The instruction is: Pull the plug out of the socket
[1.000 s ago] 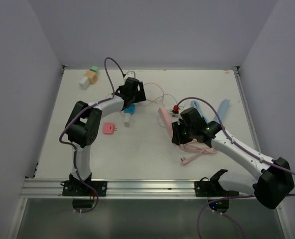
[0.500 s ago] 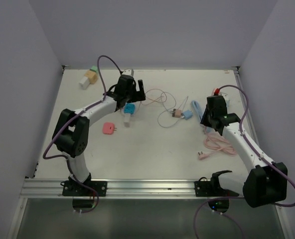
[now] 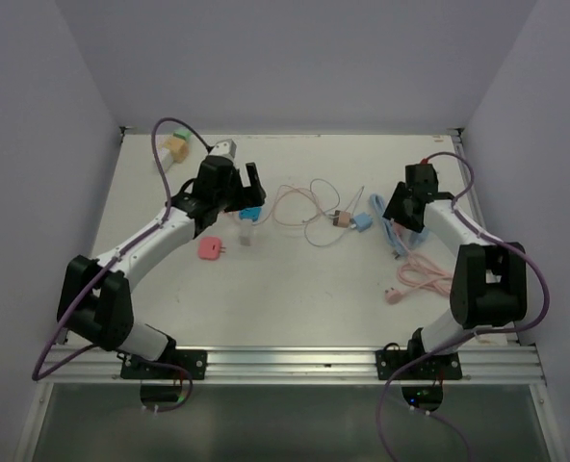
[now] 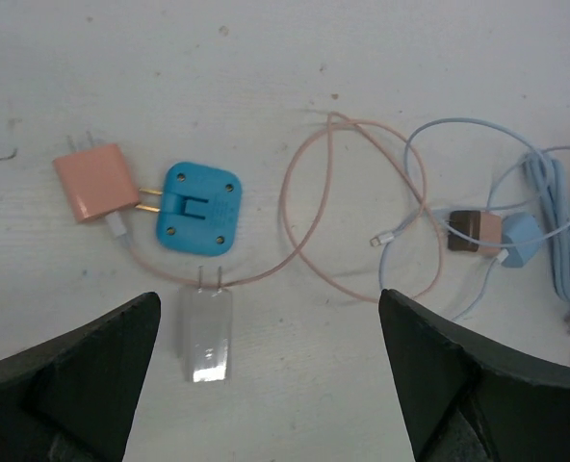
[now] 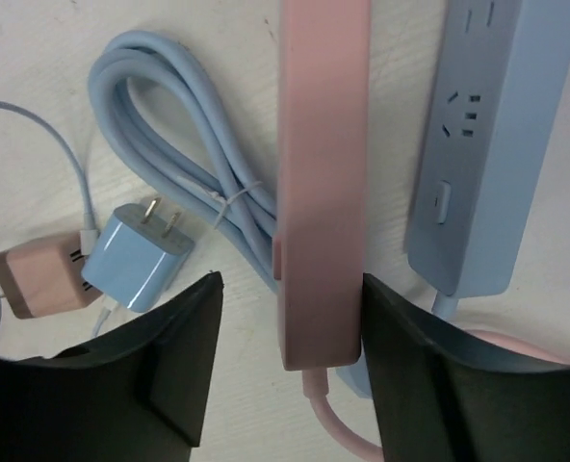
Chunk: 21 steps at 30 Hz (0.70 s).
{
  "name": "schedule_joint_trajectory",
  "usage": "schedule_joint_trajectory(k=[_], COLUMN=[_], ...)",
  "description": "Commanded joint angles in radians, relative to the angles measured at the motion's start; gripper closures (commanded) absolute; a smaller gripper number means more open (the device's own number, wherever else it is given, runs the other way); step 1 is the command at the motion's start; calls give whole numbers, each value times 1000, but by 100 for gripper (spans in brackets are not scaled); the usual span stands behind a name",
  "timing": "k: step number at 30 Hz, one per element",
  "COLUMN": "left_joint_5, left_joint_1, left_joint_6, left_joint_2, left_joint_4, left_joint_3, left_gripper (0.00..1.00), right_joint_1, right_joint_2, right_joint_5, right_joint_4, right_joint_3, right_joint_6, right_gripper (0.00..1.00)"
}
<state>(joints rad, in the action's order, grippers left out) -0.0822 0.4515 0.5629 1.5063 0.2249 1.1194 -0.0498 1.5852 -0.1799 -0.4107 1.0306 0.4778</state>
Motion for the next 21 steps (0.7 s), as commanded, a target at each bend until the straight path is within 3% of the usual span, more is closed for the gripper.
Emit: schedule_joint_trajectory(k=[1,2,6,10,14,21], left_joint_5=[-109,-135,-241,-321,-366,-239], left_joint_1=[-65,-80,-152,-194,-221,-224], left_joint_6=[63,75,133,213,255,271], left_joint_2=[-124,-144,-236,-265,-232,-60], left_joint_4=[19,14,19,16,-16,-67], left_joint_3=[-102,-165,-312,-444,-478,-432], left_gripper=[2,2,5,12,23,40], right_joint_1=[4,4,5,1,-21,-44], right_joint_2=[-22,-30,-112,-220,-290,-352], right_joint_5=[60,66,157,279,385,479], right_joint_4=[38,32,3,45,87,87], right_joint_3=[77,85,95,57,0,-47], right_joint_6=[-11,-13,-13,19,42,35], right_gripper=[36,29,15,14,14,14])
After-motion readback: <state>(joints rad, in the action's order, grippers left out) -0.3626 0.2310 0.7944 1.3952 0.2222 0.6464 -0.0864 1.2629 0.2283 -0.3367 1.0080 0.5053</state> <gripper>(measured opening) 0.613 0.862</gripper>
